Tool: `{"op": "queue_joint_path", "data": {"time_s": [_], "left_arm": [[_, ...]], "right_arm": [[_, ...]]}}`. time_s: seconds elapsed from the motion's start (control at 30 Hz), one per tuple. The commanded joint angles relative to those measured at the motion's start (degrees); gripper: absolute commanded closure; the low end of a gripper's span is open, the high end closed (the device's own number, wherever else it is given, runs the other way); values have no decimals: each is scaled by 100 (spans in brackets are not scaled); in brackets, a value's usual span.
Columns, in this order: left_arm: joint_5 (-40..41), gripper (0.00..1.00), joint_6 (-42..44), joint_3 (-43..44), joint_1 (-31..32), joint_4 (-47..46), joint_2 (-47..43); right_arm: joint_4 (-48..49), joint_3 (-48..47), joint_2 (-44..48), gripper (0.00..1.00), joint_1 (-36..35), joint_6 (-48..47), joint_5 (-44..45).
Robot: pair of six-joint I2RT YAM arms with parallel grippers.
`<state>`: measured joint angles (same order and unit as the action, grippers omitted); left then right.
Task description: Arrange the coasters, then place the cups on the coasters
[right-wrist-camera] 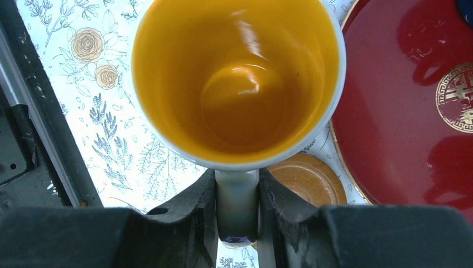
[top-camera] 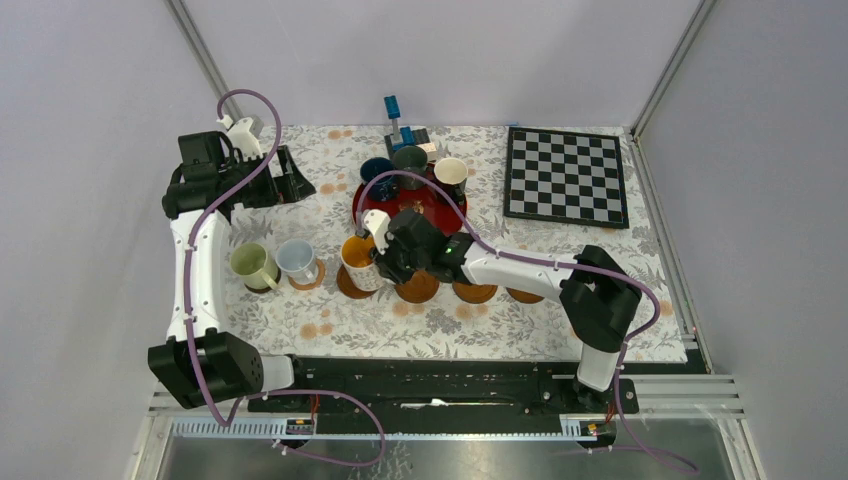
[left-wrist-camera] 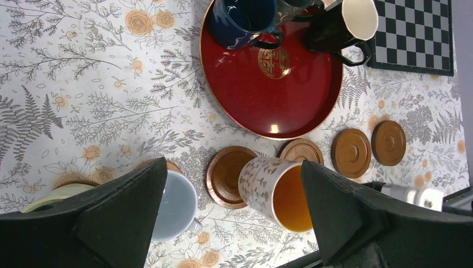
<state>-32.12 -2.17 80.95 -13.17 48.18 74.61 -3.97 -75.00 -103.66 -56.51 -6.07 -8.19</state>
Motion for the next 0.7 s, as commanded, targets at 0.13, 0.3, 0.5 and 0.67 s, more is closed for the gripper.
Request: {"op": "queue_joint_path", "data": {"time_s": [0.13,0.3,0.5,0.67], "left_arm": [[-298,1,-134,-36,-148,-310,-155],[-333,1,-151,-74,-186,-336,-181],[-451,1,-154,-70,-211,-336,-147],[-528,1,-169,-148,-214,-385,-182]], "right_arm": [[1381,-7,380,100,-439,372,1528],[1799,173,261,100,-571,493,1914],[1813,35,30,100,-616,816,1870],[1878,103,-20,100,-674,938,1829]]}}
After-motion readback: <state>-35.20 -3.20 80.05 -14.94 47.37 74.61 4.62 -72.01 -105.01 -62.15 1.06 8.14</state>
